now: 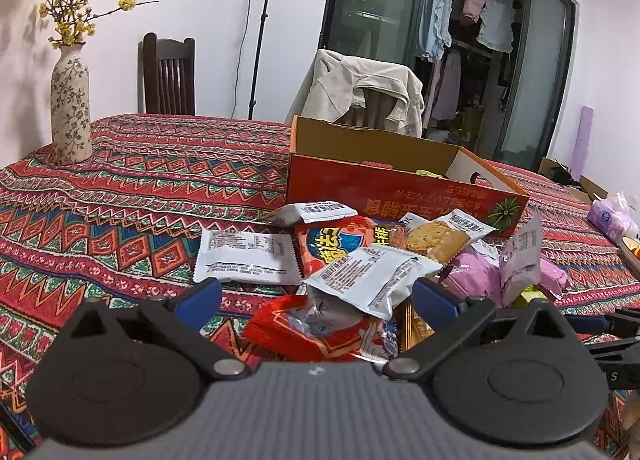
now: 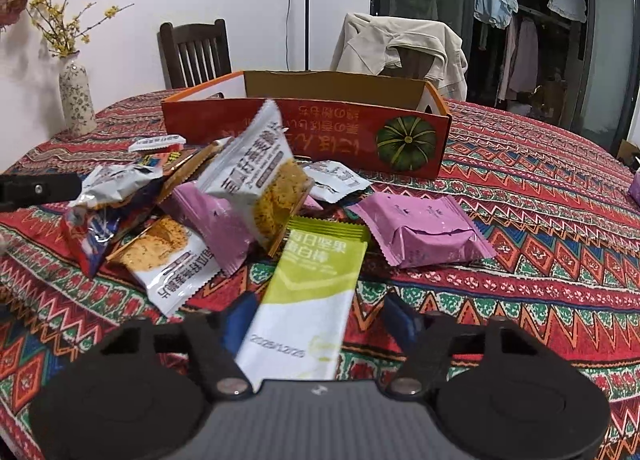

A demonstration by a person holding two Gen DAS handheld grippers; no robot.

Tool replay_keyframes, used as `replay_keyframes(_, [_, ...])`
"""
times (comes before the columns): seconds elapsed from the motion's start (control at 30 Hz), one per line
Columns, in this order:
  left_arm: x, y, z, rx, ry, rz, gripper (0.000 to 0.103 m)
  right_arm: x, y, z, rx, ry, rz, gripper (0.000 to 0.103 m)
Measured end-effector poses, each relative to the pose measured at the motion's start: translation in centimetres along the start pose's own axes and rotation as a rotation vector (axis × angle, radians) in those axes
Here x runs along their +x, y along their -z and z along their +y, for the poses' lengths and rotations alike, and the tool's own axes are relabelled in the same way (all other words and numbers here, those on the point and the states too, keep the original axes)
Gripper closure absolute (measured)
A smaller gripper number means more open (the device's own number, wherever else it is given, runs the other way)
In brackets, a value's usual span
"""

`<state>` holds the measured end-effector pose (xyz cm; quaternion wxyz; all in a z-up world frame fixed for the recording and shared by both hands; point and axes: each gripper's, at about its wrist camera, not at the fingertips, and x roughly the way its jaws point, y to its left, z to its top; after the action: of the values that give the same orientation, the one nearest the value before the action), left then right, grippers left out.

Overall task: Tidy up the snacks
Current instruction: 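Grasp another green-and-white bar with the right tool while the left tool grasps a white printed packet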

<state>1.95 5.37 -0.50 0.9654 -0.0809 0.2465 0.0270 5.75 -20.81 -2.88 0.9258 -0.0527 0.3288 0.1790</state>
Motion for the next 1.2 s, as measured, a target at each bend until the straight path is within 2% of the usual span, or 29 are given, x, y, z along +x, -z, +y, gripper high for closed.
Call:
replay_keyframes(0.03, [0.0,0.0,0.0,-0.002,-0.003,0.001,0.000,-0.1,0.0,-0.1,0.005,0.000,-0.003,0.054])
replay_keyframes(0.1, [-0.2,0.1,0.1,-0.006,-0.006,0.001,0.000,-0.3,0.0,-0.4,0.017,-0.001,-0.011,0.065])
replay_keyframes(0.33, [-0.3,0.0,0.3,-0.022,-0.022,0.009,0.000,-0.4,-0.1,-1.1,0.051,-0.019,-0.030,0.067])
replay_keyframes(0.53, [-0.3,-0.3,0.3,-0.019,-0.033,0.007,0.000,-1.6,-0.7,-1.8,0.089,-0.008,-0.121,0.068])
replay_keyframes(0.8, [0.8,-0.4,-0.4,0.000,-0.027,0.036,0.000,-2.3,-1.8,-1.5,0.073,-0.023,-0.183,0.068])
replay_keyframes(1.2, [3.6,-1.4,-3.6,0.129,0.017,0.057,0.000,-1.7,-2.1,-1.2,0.060,-0.031,-0.182,0.068])
